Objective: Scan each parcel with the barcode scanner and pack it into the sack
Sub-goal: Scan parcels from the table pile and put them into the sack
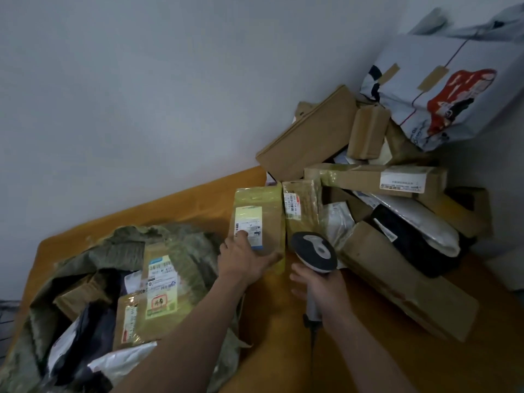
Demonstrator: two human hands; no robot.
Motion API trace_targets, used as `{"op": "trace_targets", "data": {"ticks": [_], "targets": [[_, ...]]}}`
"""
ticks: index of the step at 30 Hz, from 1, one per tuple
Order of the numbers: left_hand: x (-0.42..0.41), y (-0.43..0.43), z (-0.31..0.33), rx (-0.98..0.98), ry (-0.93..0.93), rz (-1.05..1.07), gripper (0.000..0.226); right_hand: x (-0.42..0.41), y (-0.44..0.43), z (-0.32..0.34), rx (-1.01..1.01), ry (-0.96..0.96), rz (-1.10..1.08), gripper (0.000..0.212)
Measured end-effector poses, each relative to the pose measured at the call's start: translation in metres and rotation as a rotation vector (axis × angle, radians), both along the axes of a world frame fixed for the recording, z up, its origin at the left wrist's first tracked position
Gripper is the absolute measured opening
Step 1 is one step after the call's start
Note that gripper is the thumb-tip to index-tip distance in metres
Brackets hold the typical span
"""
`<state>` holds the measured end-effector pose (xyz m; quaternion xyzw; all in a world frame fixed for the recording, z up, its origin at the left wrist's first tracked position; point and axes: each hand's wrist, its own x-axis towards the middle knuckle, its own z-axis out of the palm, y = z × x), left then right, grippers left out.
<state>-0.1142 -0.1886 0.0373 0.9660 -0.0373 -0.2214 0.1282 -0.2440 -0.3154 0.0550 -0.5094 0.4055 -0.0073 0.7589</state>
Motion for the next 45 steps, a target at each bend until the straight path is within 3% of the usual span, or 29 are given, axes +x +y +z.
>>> {"op": "trace_targets", "data": {"ticks": [4, 11, 16, 20, 23, 26, 28, 32, 37, 40, 45], "targets": [[0.003, -0.020, -0.013, 0.199, -0.003, 0.055, 0.131, -0.009, -0.014, -0.008, -0.025, 0.029, 0.065, 0.027], [0.012, -0.026, -0.019, 0.211, 0.076, 0.172, 0.141, -0.013, -0.024, -0.014, 0.014, 0.055, 0.087, 0.030], [0.016, -0.012, 0.000, -0.128, 0.052, 0.322, 0.113, -0.017, -0.021, -0.007, -0.021, 0.066, 0.066, 0.022], [0.000, 0.006, 0.029, -0.416, 0.053, 0.336, 0.109, -0.020, -0.012, 0.004, 0.011, 0.020, -0.003, 0.028], [-0.016, 0.022, 0.046, -0.490, 0.019, 0.167, 0.100, -0.030, -0.010, 0.016, -0.023, -0.039, -0.089, 0.027], [-0.028, 0.041, 0.056, -0.371, -0.106, -0.177, 0.087, -0.046, -0.013, 0.024, -0.227, -0.040, -0.169, 0.014], [-0.034, 0.053, 0.058, -0.271, -0.091, -0.381, 0.087, -0.061, -0.014, 0.032, -0.343, -0.072, -0.209, 0.008], [-0.048, 0.058, 0.055, -0.025, -0.112, -0.746, 0.103, -0.091, -0.016, 0.041, -0.506, -0.132, -0.151, 0.028], [-0.066, 0.045, 0.052, 0.220, -0.153, -1.076, 0.128, -0.112, -0.017, 0.031, -0.518, -0.052, 0.007, 0.017], [-0.076, 0.039, 0.040, 0.355, -0.104, -1.186, 0.132, -0.120, -0.015, 0.019, -0.525, 0.046, 0.092, 0.019], [-0.089, 0.035, 0.022, 0.439, -0.087, -1.174, 0.133, -0.132, -0.014, -0.005, -0.555, 0.193, 0.281, 0.025]]}}
